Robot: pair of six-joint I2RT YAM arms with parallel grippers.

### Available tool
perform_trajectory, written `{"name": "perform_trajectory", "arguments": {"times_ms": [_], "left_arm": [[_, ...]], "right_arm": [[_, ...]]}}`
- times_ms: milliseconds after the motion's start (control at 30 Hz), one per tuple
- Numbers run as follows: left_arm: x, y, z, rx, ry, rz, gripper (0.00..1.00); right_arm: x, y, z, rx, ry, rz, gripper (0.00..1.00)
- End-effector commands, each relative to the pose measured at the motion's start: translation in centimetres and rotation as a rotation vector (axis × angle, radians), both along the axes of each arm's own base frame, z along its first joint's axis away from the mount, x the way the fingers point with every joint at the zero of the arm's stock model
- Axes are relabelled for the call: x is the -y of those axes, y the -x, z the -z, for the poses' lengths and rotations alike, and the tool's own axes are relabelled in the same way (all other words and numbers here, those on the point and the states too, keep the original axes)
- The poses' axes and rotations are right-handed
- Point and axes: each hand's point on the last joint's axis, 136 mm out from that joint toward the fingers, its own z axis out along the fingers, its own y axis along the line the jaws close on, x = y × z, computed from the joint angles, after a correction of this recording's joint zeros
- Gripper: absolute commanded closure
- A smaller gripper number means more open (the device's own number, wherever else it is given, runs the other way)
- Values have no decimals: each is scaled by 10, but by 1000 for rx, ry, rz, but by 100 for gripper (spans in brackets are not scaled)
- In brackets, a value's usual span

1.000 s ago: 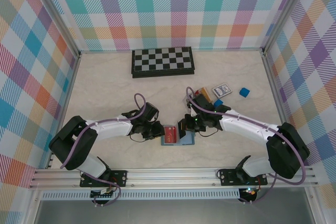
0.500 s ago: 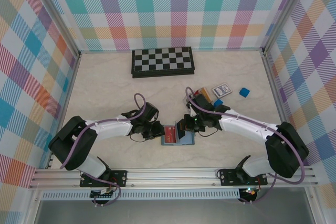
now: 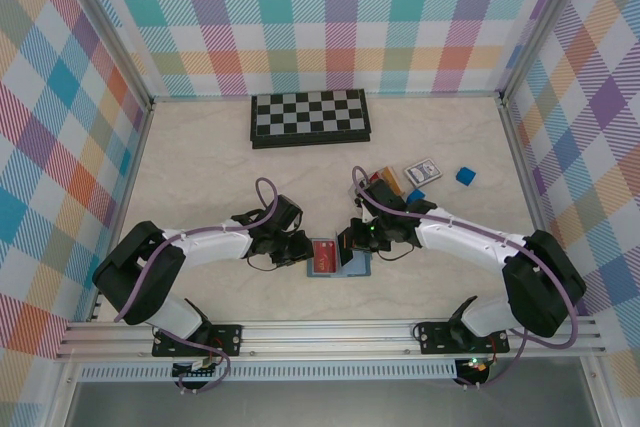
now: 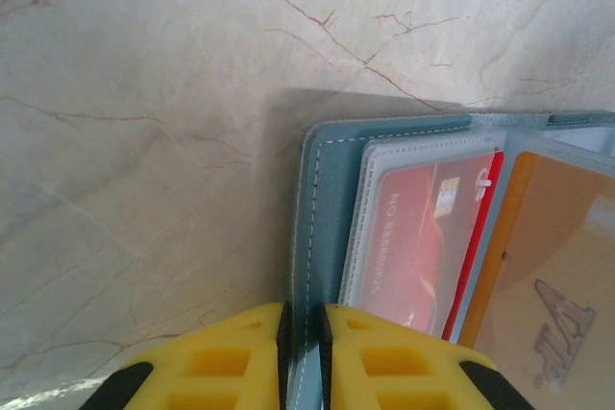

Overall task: Put the credit cards into the card holder
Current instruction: Flip over the card slot in the card holder.

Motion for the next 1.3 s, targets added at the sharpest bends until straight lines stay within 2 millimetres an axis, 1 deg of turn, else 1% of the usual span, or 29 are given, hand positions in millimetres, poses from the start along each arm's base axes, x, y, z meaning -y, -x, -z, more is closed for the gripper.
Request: {"name": "perform_trajectory", "arguments": {"times_ms": [0,200,367,467,567,600,733,800,867,900,1067,1167,1267], "left_arm": [[7,-5,-15,48,19,7,83],[7,-5,-17,52,23,7,83],[6,-5,-17,52,20,4,83],[5,-5,-16,51,17,5,84],[3,-4,-15,51,5,3,84],[2,-4,-16,54,3,-1,84],[-2,-4,-17,66,-7,-14,82],[-4,-5,-18,71,-12,-16,79],[-4,-5,-19,78,-10,-18,75],[-4,-5,-19,80,-8,-19,73],[3,-5,-19,72,24,-5,64],[4,-4,-14,59,20,2,62],[7,-4,-11,45,20,12,62]], "right_arm": [[-8,-2,-10,17,-28,-20,92],[-16,-1,-9,-5,-51,-34,92],[-6,-4,-6,9,8,-15,92],[4,-6,-7,20,61,4,92],[21,-10,-10,54,130,57,92],[29,-13,-13,77,158,86,92],[47,-18,-31,171,176,145,92],[46,-19,-40,204,144,139,93],[32,-18,-46,214,58,114,93],[22,-16,-46,203,-2,103,93],[-6,-6,-25,96,-153,79,93],[-9,-3,-7,67,-168,91,93],[-11,0,4,44,-175,80,93]]}}
